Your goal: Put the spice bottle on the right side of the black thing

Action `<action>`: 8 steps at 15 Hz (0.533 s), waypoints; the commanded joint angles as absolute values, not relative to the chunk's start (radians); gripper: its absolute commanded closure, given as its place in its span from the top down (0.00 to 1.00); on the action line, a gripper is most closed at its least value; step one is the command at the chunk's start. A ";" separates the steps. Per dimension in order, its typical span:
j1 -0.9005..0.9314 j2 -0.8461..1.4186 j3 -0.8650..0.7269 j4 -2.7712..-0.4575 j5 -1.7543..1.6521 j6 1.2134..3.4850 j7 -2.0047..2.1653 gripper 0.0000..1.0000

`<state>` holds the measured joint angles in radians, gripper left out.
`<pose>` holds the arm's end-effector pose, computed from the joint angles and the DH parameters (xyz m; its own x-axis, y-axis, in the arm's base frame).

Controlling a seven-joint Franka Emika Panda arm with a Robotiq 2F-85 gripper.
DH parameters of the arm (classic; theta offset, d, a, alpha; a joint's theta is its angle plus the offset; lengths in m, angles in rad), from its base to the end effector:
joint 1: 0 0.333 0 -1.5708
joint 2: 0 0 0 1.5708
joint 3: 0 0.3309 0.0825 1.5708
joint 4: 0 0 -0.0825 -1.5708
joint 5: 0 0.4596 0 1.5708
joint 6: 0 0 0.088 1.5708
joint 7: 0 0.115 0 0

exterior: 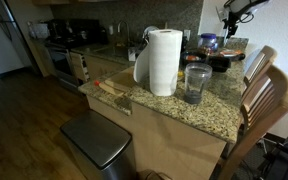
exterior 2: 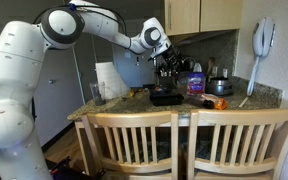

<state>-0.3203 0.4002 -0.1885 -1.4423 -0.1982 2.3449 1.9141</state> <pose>0.7096 -0.3724 0.5087 -0.6729 -0.7342 0.0901 -0.6592 0.5399 -0.5235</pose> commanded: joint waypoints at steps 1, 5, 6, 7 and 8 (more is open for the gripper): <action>-0.279 0.247 -0.166 -1.547 -0.105 2.305 1.708 1.00; -0.203 0.124 -0.140 -1.557 -0.009 2.151 1.546 1.00; -0.186 0.101 -0.133 -1.551 0.020 2.111 1.511 1.00; -0.172 0.088 -0.127 -1.543 0.052 2.075 1.474 1.00; -0.160 0.071 -0.121 -1.545 0.085 2.043 1.436 1.00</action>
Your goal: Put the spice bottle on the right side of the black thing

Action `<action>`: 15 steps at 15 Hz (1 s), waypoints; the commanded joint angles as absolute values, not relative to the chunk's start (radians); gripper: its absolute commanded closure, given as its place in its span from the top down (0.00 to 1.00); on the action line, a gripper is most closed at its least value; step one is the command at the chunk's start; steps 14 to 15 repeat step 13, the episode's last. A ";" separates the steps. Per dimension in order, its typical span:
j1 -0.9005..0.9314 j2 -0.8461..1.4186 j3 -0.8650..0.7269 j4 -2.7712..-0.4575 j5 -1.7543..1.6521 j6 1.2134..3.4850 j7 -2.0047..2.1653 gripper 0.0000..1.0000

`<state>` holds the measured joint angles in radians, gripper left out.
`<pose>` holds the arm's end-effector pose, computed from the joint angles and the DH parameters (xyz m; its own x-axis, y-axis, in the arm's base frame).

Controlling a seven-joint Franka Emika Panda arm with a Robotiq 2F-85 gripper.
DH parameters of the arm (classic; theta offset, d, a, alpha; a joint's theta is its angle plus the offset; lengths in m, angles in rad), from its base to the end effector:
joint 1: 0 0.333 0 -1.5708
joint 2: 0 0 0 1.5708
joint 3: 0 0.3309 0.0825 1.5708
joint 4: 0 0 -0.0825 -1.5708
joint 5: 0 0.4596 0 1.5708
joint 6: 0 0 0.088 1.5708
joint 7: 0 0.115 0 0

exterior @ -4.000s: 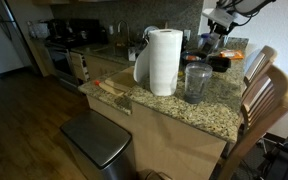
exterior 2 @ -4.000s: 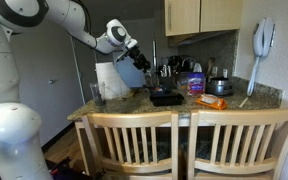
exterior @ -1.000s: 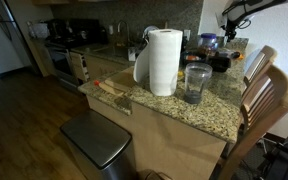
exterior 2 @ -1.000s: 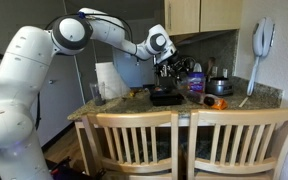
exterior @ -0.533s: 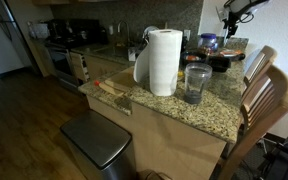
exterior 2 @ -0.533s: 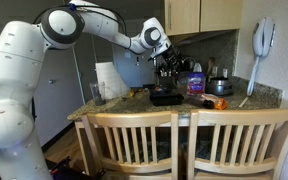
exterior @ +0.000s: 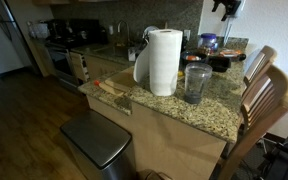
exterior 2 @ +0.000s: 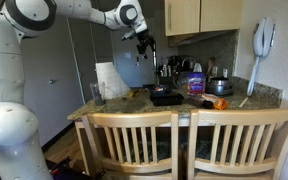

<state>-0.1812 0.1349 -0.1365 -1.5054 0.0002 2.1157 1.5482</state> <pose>0.6869 -0.2190 0.6391 -0.2920 -0.9560 0.0285 -0.8538 0.2471 -0.4582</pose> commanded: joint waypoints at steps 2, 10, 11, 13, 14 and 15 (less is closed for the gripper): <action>-0.144 0.058 -0.114 -1.554 0.158 2.002 1.352 1.00; -0.122 0.097 -0.101 -1.672 0.408 1.864 1.016 1.00; -0.117 0.099 -0.111 -1.633 0.366 1.898 1.083 1.00; -0.113 0.109 -0.110 -1.654 0.383 1.878 1.047 1.00; -0.113 0.109 -0.110 -1.654 0.383 1.878 1.047 1.00; -0.113 0.109 -0.110 -1.654 0.383 1.878 1.047 1.00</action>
